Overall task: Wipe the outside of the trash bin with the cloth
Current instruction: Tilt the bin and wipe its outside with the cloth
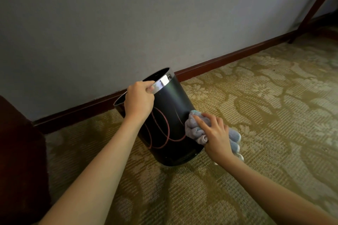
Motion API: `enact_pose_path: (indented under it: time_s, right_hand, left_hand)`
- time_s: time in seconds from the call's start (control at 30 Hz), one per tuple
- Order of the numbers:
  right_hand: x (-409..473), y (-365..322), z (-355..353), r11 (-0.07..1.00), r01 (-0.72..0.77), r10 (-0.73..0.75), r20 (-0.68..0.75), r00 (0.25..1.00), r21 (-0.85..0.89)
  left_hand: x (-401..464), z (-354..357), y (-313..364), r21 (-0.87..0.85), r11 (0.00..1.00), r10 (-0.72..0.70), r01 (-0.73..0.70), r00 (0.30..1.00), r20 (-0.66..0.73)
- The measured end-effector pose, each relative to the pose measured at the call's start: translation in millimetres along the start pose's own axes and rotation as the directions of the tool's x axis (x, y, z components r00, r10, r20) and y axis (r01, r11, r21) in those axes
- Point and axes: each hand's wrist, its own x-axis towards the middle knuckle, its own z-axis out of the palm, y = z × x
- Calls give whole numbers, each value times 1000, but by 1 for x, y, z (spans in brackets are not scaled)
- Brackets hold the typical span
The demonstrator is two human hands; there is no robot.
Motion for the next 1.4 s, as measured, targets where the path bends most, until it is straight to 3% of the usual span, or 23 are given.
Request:
enact_pose_path:
  time_s: [0.2,0.3,0.47,0.67,0.97,1.1,1.27,1.4]
  right_hand:
    - [52,-39,-18,996,-20,35,-182,983,82]
    - [62,-40,-23,998,20,-7,-206,979,58]
    - [42,-26,-15,996,93,-89,-175,981,14]
    - [2,2,0,982,135,-139,-19,990,-130]
    - [-22,19,4,981,90,-68,127,990,-170]
    - [-4,5,2,996,48,-44,61,997,-69]
    - [40,-36,-7,997,-7,18,-149,989,72]
    - [69,-51,-18,996,2,20,-243,970,89]
  left_hand:
    - [-9,9,13,110,991,69,-71,997,29]
    - [-10,9,15,141,986,79,-85,996,50]
    - [-9,5,13,129,988,84,-89,995,47]
    - [2,0,2,74,997,25,-29,998,52]
    - [12,-13,-13,-10,997,-70,70,997,31]
    - [9,-15,-11,-8,997,-71,72,996,47]
    - [1,-6,-1,55,998,-23,21,998,52]
    - [-6,3,7,114,992,40,-45,998,49]
